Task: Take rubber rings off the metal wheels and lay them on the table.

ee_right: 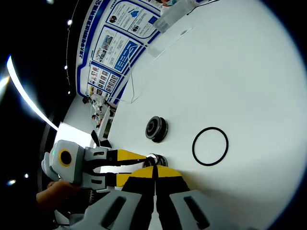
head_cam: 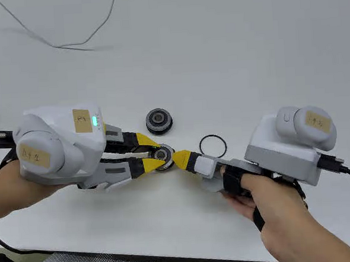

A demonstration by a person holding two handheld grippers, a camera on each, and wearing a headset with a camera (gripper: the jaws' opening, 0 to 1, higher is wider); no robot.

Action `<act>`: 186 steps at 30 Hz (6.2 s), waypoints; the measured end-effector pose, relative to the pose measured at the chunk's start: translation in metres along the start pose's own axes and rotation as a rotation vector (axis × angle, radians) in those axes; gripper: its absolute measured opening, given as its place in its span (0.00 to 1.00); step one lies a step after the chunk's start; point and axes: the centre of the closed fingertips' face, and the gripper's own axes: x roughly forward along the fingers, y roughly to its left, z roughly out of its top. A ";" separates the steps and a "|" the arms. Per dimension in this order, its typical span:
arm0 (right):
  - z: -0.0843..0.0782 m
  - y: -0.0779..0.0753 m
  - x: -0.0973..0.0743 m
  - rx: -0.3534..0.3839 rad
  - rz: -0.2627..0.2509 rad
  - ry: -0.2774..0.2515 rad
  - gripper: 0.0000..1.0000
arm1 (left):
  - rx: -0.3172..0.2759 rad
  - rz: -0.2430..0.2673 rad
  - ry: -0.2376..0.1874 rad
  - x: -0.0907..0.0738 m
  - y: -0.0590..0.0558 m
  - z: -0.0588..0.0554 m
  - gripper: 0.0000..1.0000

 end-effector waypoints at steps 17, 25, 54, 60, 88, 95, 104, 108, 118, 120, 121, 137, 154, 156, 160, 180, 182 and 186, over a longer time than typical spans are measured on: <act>0.000 0.010 0.001 -0.010 0.041 0.001 0.00 | -0.002 0.001 -0.001 0.000 0.000 0.000 0.12; -0.004 0.024 0.007 -0.048 0.072 0.021 0.00 | -0.002 0.000 0.000 0.000 0.000 0.000 0.12; 0.001 0.017 0.003 0.028 0.041 -0.013 0.01 | 0.017 0.019 0.014 0.001 0.003 -0.003 0.14; 0.001 0.017 0.004 0.034 0.040 -0.017 0.01 | 0.011 0.016 0.004 -0.004 0.005 -0.001 0.14; 0.037 0.002 -0.028 0.123 0.045 -0.156 0.01 | -0.076 0.127 -0.082 -0.031 0.020 0.020 0.21; 0.039 -0.033 -0.045 0.159 -0.032 -0.188 0.01 | -0.081 0.121 -0.090 -0.029 0.017 0.022 0.21; 0.043 -0.050 -0.050 0.157 -0.089 -0.209 0.02 | -0.083 0.127 -0.097 -0.030 0.020 0.024 0.21; 0.044 -0.053 -0.051 0.123 -0.116 -0.210 0.02 | -0.085 0.128 -0.095 -0.031 0.020 0.024 0.21; 0.046 -0.059 -0.054 0.034 -0.178 -0.211 0.10 | -0.089 0.126 -0.091 -0.030 0.019 0.023 0.20; 0.046 -0.059 -0.055 0.023 -0.181 -0.214 0.10 | -0.091 0.127 -0.091 -0.030 0.020 0.022 0.20; 0.046 -0.059 -0.055 0.024 -0.182 -0.216 0.10 | -0.092 0.128 -0.091 -0.030 0.020 0.022 0.20; 0.049 -0.034 -0.055 -0.005 -0.114 -0.238 0.18 | -0.102 0.157 -0.085 -0.029 0.036 0.021 0.21; 0.049 -0.024 -0.048 -0.046 -0.063 -0.218 0.21 | -0.084 0.190 -0.054 -0.007 0.065 0.018 0.21; 0.049 -0.021 -0.047 -0.044 -0.056 -0.216 0.21 | -0.087 0.191 -0.056 -0.004 0.068 0.018 0.21; 0.051 -0.018 -0.046 -0.054 -0.049 -0.216 0.21 | -0.087 0.186 -0.053 -0.001 0.070 0.016 0.21; 0.053 -0.017 -0.041 -0.055 -0.040 -0.213 0.22 | -0.083 0.159 -0.031 0.005 0.072 0.009 0.22; 0.053 -0.017 -0.040 -0.054 -0.037 -0.213 0.22 | -0.081 0.154 -0.025 0.007 0.071 0.008 0.21; 0.053 -0.017 -0.040 -0.054 -0.038 -0.213 0.22 | -0.079 0.144 -0.025 0.010 0.069 0.009 0.21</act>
